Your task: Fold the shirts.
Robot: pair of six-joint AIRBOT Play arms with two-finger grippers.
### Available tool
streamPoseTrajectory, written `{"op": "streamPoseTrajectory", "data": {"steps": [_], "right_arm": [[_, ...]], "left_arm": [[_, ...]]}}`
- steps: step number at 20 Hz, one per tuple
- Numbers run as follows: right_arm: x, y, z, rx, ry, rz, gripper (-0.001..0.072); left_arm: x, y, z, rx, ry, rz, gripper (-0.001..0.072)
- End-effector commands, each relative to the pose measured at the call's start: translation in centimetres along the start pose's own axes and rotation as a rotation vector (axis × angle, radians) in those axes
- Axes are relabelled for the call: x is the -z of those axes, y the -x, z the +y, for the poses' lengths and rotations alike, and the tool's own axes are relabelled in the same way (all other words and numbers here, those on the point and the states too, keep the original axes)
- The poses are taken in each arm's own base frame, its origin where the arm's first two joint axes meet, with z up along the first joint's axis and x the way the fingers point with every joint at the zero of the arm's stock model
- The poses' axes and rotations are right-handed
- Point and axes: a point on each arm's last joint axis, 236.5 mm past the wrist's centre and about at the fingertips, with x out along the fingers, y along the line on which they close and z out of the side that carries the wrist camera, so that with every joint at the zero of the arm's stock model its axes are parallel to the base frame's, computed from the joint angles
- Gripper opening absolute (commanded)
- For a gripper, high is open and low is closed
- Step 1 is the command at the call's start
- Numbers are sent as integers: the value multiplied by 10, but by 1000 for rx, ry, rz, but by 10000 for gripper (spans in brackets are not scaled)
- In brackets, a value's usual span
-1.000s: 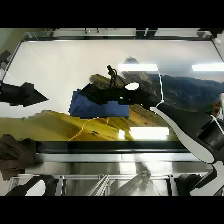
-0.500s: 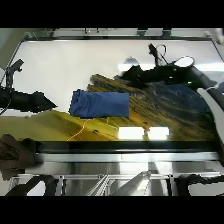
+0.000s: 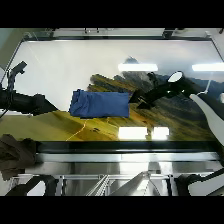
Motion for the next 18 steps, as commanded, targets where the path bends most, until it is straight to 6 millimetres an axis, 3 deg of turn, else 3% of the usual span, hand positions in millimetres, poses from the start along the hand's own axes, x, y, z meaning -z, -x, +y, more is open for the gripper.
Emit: {"op": "streamPoseTrajectory", "data": {"steps": [1,4,6,9,10,11,12,13,15,16,18], "right_arm": [[4,-38,21,-100,-19,22,712],[6,-61,43,-193,-18,27,711],[2,-64,56,-261,-26,13,708],[-3,-63,57,-269,-36,-2,673],[-3,-63,57,-268,-36,-4,483],[-4,-63,57,-269,-37,-8,243],[-6,-62,58,-274,-39,-15,65],[-8,-60,58,-278,-36,-21,26],[-17,-45,59,-292,-34,-49,24],[-25,-26,60,-306,-30,-80,24],[-44,37,62,-348,-15,-168,23]], "left_arm": [[1,0,-1,2,1,5,25],[3,0,-1,3,1,10,25],[6,0,-2,7,0,26,25],[8,0,-3,9,0,31,25],[8,0,-3,9,0,31,25],[8,0,-3,10,0,34,25],[9,0,-3,11,0,38,25],[10,0,-3,12,0,41,25],[11,0,-3,13,0,44,25],[11,0,-3,13,0,44,25],[10,0,-3,13,1,43,25]]}}
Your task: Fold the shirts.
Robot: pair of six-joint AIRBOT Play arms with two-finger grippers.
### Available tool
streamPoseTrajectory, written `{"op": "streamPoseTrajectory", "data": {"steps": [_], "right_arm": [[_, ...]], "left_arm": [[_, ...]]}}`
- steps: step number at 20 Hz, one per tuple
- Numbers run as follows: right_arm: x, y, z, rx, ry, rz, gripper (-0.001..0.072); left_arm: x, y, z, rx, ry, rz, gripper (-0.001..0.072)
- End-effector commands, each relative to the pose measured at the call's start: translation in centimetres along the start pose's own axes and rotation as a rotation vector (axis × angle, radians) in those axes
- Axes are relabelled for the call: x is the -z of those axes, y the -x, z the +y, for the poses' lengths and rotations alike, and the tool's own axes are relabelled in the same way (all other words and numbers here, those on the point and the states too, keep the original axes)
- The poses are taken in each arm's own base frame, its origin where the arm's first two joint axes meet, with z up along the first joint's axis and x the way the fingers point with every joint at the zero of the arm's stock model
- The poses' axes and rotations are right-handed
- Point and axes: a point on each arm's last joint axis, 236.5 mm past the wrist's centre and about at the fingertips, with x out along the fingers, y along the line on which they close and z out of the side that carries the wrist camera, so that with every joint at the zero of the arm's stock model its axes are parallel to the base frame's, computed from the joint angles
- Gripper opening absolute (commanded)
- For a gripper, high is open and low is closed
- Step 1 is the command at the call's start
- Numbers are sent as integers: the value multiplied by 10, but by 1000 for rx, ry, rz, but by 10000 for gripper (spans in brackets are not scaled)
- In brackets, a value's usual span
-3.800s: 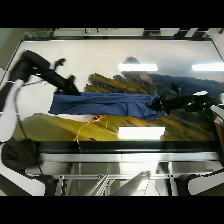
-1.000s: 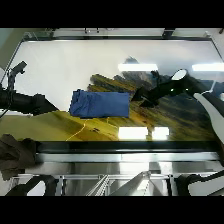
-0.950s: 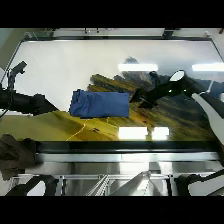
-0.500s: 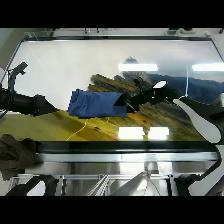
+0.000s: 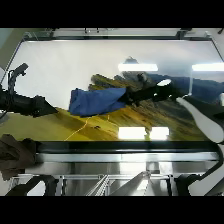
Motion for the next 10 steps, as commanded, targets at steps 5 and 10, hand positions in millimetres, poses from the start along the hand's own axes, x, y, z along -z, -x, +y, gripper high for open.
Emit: {"op": "streamPoseTrajectory", "data": {"steps": [5,10], "right_arm": [[-56,322,49,7,65,-590,23],[72,543,-63,586,-342,-1016,24]], "left_arm": [[-3,0,1,-4,-2,-12,26],[-5,0,2,-7,-8,-22,25]]}}
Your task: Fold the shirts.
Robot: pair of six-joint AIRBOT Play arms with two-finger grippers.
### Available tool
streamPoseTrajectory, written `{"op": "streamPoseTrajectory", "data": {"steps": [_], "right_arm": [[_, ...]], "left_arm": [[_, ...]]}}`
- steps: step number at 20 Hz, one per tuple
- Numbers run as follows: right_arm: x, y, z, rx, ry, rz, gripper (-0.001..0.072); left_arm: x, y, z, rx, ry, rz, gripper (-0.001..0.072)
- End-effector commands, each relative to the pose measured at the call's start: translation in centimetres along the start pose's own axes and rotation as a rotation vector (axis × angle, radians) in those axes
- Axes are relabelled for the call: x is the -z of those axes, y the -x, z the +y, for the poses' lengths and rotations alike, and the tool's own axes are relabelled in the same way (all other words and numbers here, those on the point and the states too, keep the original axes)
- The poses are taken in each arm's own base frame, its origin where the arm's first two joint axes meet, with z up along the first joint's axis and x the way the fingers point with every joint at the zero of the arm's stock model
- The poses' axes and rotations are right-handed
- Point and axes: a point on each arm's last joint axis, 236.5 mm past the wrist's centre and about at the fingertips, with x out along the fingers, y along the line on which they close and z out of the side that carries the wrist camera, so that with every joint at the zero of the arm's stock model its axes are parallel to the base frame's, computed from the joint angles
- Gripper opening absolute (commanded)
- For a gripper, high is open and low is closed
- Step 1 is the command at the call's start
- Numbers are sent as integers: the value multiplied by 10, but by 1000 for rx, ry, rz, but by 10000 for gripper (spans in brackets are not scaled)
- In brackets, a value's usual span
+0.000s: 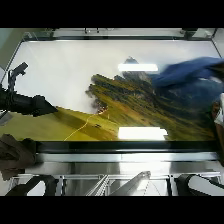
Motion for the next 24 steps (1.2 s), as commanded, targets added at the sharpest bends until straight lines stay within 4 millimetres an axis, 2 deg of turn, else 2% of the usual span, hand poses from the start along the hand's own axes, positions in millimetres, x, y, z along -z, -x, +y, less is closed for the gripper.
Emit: {"op": "streamPoseTrajectory", "data": {"steps": [1,3,4,5,8,11,12,13,14,15,18,20,21,22,23,24], "right_arm": [[3,154,-132,554,-222,-204,24],[38,206,-190,820,-364,-158,24],[53,220,-210,912,-408,-134,24],[64,224,-225,968,-430,-110,24],[101,198,-258,972,-503,23,25],[132,177,-272,939,-568,164,31],[135,174,-270,925,-579,182,34],[134,171,-267,907,-583,182,135],[133,169,-264,894,-576,181,489],[134,169,-262,890,-575,185,715],[130,158,-245,809,-585,170,690],[123,140,-219,699,-576,153,655],[117,128,-200,628,-542,153,552],[113,113,-176,540,-514,157,503],[106,97,-148,432,-453,159,503],[98,78,-109,296,-372,163,503]], "left_arm": [[-2,0,1,-3,-16,-7,26],[-3,0,1,-5,-18,-13,25],[-3,0,1,-5,-18,-13,25],[-3,0,1,-4,-18,-13,26],[-3,0,1,-4,-18,-13,26],[-3,0,1,-5,-17,-13,26],[-3,0,1,-5,-18,-13,25],[-3,0,1,-5,-18,-14,26],[-4,0,1,-6,-18,-19,25],[-5,0,2,-7,-18,-22,26],[-5,0,2,-7,-18,-21,26],[-4,0,1,-6,-18,-18,26],[-5,0,1,-6,-18,-19,26],[-5,0,1,-6,-19,-19,26],[-5,0,1,-6,-19,-20,26],[-5,0,1,-6,-19,-19,26]]}}
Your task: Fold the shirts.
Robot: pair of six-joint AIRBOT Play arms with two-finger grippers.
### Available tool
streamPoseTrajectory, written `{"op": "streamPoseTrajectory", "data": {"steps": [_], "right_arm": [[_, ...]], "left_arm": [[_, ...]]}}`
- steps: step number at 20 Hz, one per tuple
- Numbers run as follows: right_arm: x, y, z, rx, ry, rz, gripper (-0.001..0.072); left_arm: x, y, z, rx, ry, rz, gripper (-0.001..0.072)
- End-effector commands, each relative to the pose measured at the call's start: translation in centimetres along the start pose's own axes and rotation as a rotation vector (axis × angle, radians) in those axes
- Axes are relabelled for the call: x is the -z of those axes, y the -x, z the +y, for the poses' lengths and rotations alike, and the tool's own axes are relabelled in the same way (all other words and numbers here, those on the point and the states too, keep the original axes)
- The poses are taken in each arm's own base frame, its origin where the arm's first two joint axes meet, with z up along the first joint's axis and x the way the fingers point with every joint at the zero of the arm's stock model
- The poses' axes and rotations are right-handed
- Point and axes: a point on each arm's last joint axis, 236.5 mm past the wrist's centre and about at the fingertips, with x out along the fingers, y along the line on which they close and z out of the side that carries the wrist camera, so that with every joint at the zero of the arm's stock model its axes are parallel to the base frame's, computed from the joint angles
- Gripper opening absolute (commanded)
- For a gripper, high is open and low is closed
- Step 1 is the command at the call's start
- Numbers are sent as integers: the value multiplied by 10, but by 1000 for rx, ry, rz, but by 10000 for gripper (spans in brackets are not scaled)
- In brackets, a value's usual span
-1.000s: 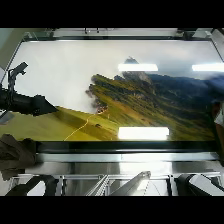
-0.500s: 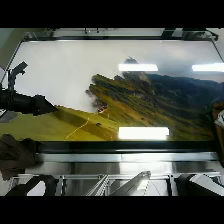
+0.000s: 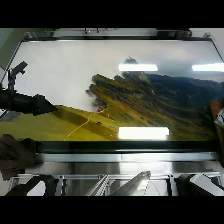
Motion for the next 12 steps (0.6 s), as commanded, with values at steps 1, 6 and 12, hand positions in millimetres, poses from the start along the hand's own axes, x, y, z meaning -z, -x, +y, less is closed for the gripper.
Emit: {"op": "streamPoseTrajectory", "data": {"steps": [1,6,12], "right_arm": [[40,18,127,-403,230,48,503],[139,-22,282,-596,652,40,436],[238,-56,383,-791,963,-131,24]], "left_arm": [[0,0,0,0,0,-1,26],[-16,0,5,-22,1,-69,26],[-20,1,6,-27,1,-83,26]]}}
